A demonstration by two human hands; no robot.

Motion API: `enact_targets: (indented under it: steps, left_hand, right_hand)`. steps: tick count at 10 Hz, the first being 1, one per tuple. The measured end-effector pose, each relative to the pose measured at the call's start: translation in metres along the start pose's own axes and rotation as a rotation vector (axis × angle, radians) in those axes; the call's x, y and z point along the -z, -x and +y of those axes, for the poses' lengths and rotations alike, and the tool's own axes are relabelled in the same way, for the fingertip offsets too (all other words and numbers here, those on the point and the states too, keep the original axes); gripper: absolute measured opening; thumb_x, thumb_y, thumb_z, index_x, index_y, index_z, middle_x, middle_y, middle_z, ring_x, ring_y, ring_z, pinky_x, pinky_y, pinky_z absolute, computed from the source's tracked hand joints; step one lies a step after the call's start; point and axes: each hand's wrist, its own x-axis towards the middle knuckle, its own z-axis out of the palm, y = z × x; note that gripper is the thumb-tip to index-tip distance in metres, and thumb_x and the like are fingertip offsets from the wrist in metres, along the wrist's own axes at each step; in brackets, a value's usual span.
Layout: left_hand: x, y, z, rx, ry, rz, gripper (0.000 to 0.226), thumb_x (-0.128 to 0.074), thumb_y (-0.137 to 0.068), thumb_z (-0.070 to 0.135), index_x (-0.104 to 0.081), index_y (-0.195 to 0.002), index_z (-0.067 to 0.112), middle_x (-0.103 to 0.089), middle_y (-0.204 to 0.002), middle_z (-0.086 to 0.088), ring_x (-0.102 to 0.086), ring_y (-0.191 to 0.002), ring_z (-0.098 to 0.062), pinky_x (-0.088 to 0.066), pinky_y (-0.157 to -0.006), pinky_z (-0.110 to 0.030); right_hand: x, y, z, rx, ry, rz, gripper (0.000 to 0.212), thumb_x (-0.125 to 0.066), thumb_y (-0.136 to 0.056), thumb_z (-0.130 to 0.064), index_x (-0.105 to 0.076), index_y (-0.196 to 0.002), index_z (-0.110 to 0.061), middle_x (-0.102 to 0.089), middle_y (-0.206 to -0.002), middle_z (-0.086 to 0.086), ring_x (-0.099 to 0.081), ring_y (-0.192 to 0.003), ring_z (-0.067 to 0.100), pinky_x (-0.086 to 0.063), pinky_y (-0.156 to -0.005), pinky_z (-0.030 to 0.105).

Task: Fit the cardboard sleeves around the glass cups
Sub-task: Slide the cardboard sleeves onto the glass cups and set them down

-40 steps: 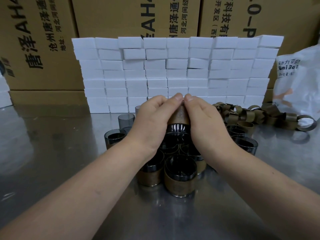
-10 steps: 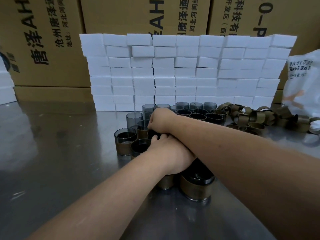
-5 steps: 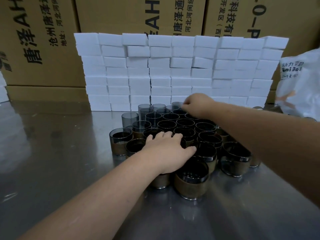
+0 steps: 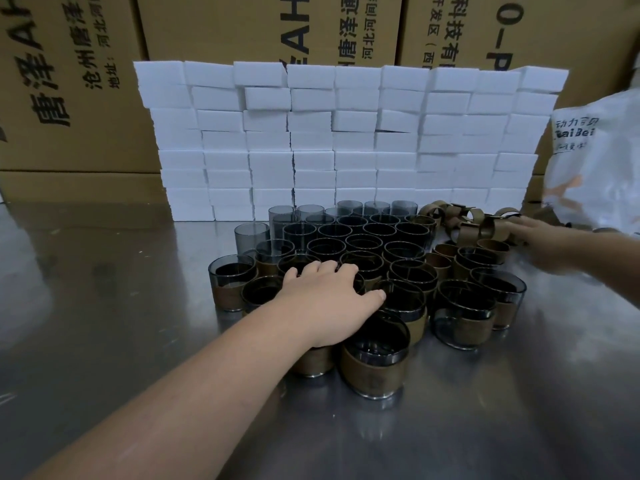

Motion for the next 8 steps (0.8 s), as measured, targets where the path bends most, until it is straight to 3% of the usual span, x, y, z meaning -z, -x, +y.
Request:
enact_targets:
  steps: [1,2,3,4,5,6,7,8]
  left_hand:
    - [0.001,0.002,0.001,-0.004,0.005,-0.004,0.070,-0.024,-0.088,0.066,-0.017,-0.147,0.030,-0.014,-0.155,0.000,-0.008,-0.142,-0.020,-0.003,-0.113,-0.046]
    - [0.002,0.002,0.001,-0.007,0.007,-0.004,0.070,-0.024,-0.088,0.066,-0.017,-0.147,0.029,-0.015,-0.155,0.000,-0.008,-0.142,-0.020,-0.003,-0.113,-0.046]
    - [0.001,0.002,0.000,-0.010,0.011,-0.008,0.070,-0.024,-0.087,0.066,-0.017,-0.147,0.029,-0.014,-0.155,0.000,-0.007,-0.142,-0.021,-0.003,-0.113,-0.047]
    - [0.002,0.001,0.000,-0.007,0.009,-0.011,0.070,-0.024,-0.087,0.066,-0.017,-0.147,0.029,-0.014,-0.155,0.000,-0.007,-0.142,-0.021,-0.003,-0.113,-0.047]
    - [0.002,0.001,-0.001,-0.009,0.012,-0.010,0.070,-0.024,-0.087,0.066,-0.017,-0.147,0.029,-0.015,-0.155,0.000,-0.008,-0.142,-0.020,-0.003,-0.113,-0.047]
    - [0.001,0.002,-0.001,-0.010,0.012,-0.007,0.070,-0.024,-0.087,0.066,-0.017,-0.147,0.029,-0.015,-0.155,0.000,-0.009,-0.142,-0.020,-0.004,-0.113,-0.047]
    - [0.002,0.001,-0.001,-0.012,0.016,-0.008,0.071,-0.024,-0.087,0.066,-0.017,-0.147,0.029,-0.015,-0.155,0.000,-0.009,-0.142,-0.020,-0.004,-0.113,-0.047]
    - [0.002,0.002,-0.001,-0.011,0.022,-0.003,0.070,-0.025,-0.087,0.066,-0.018,-0.146,0.029,-0.016,-0.155,0.000,-0.010,-0.142,-0.020,-0.004,-0.113,-0.047]
  right_hand:
    - [-0.018,0.002,-0.011,-0.027,-0.068,-0.025,0.072,-0.045,-0.094,-0.005,-0.001,-0.150,-0.016,0.004,-0.157,0.008,-0.028,-0.138,0.031,-0.034,-0.102,0.030]
    - [-0.028,0.000,-0.021,-0.012,-0.117,-0.041,0.069,-0.046,-0.093,-0.003,-0.004,-0.148,-0.008,-0.002,-0.156,0.014,-0.023,-0.140,0.029,-0.031,-0.099,0.023]
    - [-0.033,-0.001,-0.024,-0.031,-0.084,-0.028,0.072,-0.050,-0.092,-0.006,-0.007,-0.149,-0.013,-0.015,-0.155,0.012,-0.029,-0.138,0.027,-0.029,-0.106,0.031]
    - [-0.039,0.000,-0.022,-0.036,-0.019,0.029,0.075,-0.058,-0.084,-0.002,-0.018,-0.147,-0.012,-0.034,-0.142,0.013,-0.043,-0.126,0.031,-0.038,-0.101,0.037]
    - [-0.040,0.002,-0.019,-0.059,-0.001,0.082,0.052,-0.058,-0.084,-0.006,-0.042,-0.134,-0.008,-0.045,-0.123,0.015,-0.052,-0.113,0.034,-0.043,-0.094,0.038]
    - [-0.039,0.008,-0.021,-0.156,-0.092,0.305,0.031,-0.057,-0.087,-0.014,-0.056,-0.116,-0.003,-0.046,-0.113,0.020,-0.051,-0.104,0.039,-0.047,-0.086,0.044]
    - [-0.033,0.012,-0.030,-0.189,-0.233,0.603,0.030,-0.055,-0.088,-0.015,-0.057,-0.111,0.003,-0.048,-0.110,0.027,-0.047,-0.102,0.044,-0.044,-0.083,0.047]
    - [-0.010,0.028,-0.058,-0.179,-0.497,0.812,0.033,-0.047,-0.092,-0.017,-0.052,-0.118,0.003,-0.045,-0.118,0.027,-0.044,-0.107,0.041,-0.038,-0.089,0.044]
